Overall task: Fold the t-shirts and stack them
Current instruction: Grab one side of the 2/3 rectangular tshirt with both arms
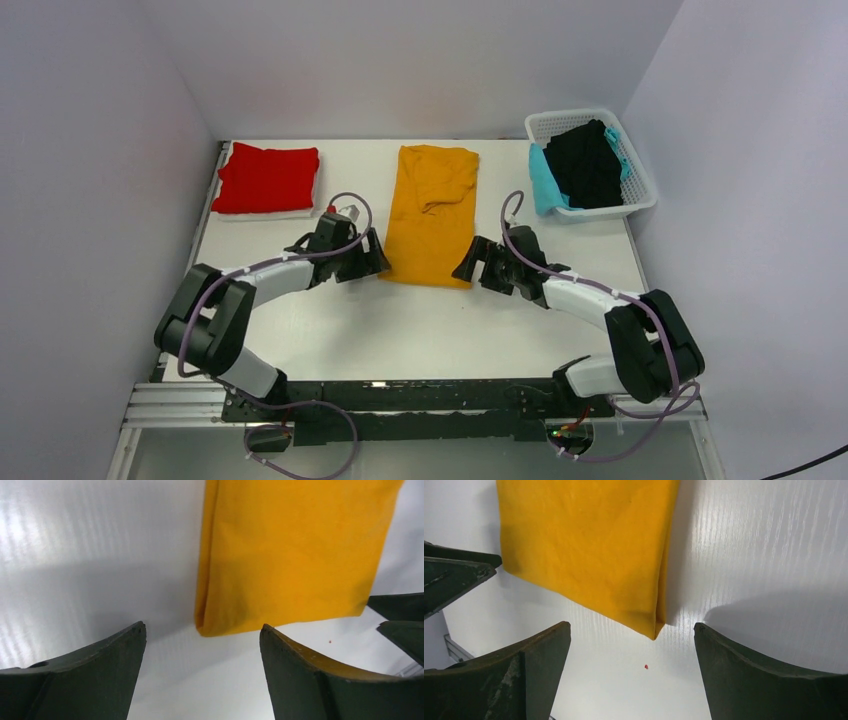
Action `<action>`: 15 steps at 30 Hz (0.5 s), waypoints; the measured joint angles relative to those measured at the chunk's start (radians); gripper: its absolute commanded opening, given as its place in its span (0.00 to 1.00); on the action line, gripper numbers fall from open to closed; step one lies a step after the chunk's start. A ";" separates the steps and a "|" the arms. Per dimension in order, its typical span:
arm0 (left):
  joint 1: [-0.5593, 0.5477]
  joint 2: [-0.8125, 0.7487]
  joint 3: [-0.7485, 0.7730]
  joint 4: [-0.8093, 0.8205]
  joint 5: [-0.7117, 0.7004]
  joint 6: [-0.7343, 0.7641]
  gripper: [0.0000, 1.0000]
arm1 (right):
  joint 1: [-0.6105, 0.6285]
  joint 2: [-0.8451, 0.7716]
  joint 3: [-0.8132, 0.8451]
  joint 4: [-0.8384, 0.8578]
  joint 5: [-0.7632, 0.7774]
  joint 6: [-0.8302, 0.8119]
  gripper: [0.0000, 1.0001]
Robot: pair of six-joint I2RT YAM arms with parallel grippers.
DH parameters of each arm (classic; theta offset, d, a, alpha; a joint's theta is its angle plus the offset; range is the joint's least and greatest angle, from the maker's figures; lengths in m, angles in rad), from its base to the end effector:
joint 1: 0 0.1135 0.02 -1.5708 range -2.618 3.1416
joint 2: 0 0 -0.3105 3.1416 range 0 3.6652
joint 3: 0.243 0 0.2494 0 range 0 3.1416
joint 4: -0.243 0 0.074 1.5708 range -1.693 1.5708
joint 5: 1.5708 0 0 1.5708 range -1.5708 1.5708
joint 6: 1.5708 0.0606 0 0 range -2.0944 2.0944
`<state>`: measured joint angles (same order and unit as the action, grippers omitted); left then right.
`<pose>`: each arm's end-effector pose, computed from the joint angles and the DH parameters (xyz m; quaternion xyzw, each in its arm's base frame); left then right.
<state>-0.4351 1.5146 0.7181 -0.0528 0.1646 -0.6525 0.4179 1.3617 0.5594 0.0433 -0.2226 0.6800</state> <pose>0.2707 -0.1368 0.1920 -0.0723 0.9301 -0.2478 0.2612 0.2354 0.1192 0.1933 0.0758 0.9110 0.2918 0.2815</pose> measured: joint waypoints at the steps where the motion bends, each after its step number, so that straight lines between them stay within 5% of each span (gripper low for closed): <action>1: 0.000 0.005 0.000 0.024 0.008 -0.009 0.78 | 0.000 0.000 -0.006 0.002 0.000 0.016 0.90; 11: 0.000 0.070 -0.043 0.180 0.090 -0.079 0.43 | 0.012 0.027 -0.019 0.011 0.010 0.113 0.79; 15: -0.001 0.096 -0.051 0.210 0.113 -0.098 0.20 | 0.012 0.040 -0.019 0.023 0.012 0.125 0.68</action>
<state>-0.4358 1.6108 0.6670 0.1570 0.2779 -0.7509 0.4301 1.4021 0.5407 0.0658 -0.2104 0.8051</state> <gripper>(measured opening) 0.338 0.757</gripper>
